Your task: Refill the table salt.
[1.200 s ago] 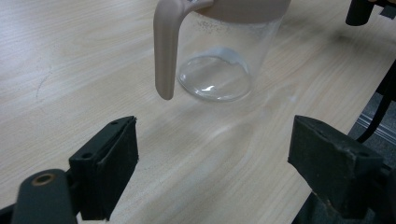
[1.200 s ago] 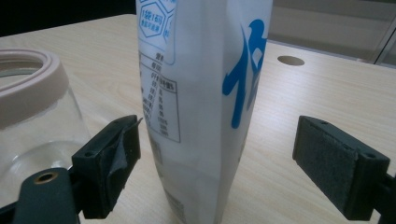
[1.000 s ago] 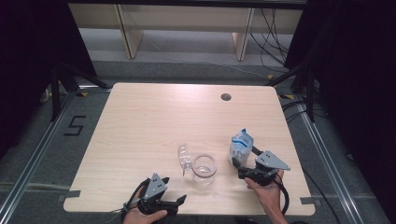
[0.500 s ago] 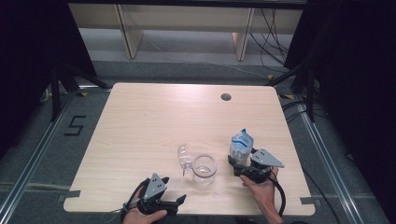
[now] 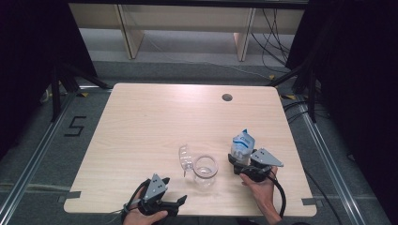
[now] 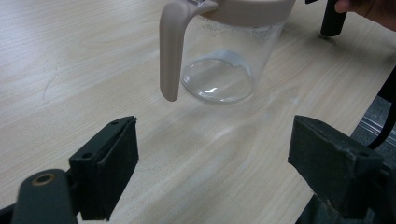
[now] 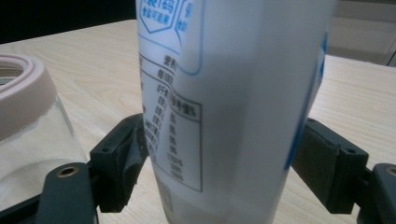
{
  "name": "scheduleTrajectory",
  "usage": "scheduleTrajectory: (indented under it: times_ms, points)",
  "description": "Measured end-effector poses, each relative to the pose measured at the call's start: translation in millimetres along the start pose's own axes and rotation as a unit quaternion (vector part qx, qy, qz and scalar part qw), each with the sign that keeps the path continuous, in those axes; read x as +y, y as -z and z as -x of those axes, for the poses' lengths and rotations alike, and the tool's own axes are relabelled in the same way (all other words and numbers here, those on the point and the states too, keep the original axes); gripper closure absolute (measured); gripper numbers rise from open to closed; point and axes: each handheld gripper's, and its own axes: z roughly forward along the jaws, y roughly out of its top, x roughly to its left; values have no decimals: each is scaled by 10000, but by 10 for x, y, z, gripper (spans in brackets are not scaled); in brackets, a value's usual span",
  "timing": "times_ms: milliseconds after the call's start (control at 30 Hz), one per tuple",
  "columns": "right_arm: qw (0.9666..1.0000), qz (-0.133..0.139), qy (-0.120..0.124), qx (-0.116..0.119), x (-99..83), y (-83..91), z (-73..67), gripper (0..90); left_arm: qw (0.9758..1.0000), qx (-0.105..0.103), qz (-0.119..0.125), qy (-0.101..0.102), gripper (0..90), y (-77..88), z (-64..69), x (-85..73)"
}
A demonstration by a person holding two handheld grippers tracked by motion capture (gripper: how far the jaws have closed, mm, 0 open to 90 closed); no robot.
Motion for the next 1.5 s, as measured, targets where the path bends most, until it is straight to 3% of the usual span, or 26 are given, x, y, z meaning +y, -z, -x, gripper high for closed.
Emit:
scheduleTrajectory:
  times_ms: [200, 233, 333, 433, 533, 567, 600, 800, 867, 900, 933, 1200, 1233, 1333, 1500]
  points:
    - [10000, -31, -6, -51, -17, -21, 10, 273, 10000, 1, 12, -9, 154, 0, -1, 1]
    - [9999, -104, -102, 0, -26, -31, 7, 274, 10000, 1, 8, -4, 154, 0, -2, 1]
    - [9999, -101, -25, 28, -25, -45, 12, 287, 10000, 3, 52, 4, 154, -5, 3, -4]
    - [9997, -120, -190, -48, -28, -29, -12, 302, 10000, 1, 63, -7, 154, -5, 3, -4]
    - [9999, -51, -155, -14, -27, -36, -3, 316, 10000, 4, 64, -3, 154, -12, 1, -4]
    - [10000, -37, -10, 9, -24, -46, 15, 317, 10000, -8, 68, -1, 154, -14, 0, -4]
    - [9999, -55, -95, -16, -26, -44, 4, 318, 10000, -13, 71, -3, 154, -16, 0, -4]
    - [10000, -28, -48, 39, -30, -70, 11, 346, 10000, -26, 53, 3, 154, -10, 13, -4]
    - [9999, -53, -103, 34, -29, -67, 14, 348, 10000, -33, 54, 2, 154, -10, 13, -4]
    - [9995, -95, -284, -36, -33, -54, -15, 349, 9999, -66, 74, -15, 154, -16, 8, -5]
    - [9999, 1, -130, 13, -32, -75, 15, 350, 9999, -94, 53, -31, 154, -17, 9, -5]
    - [9999, 24, -139, -35, -29, -83, 28, 351, 9999, -110, 19, -71, 154, -30, 18, -6]
    - [10000, 72, 42, -34, -27, -97, 53, 351, 9999, -107, 33, -60, 154, -32, 16, -6]
    - [9999, 1, -103, -22, -27, -90, 32, 352, 9999, -136, 19, -51, 154, -41, 18, -10]
    - [10000, 6, -65, -40, -22, -95, 36, 393, 9999, -138, -8, -66, 154, -41, 8, -10]
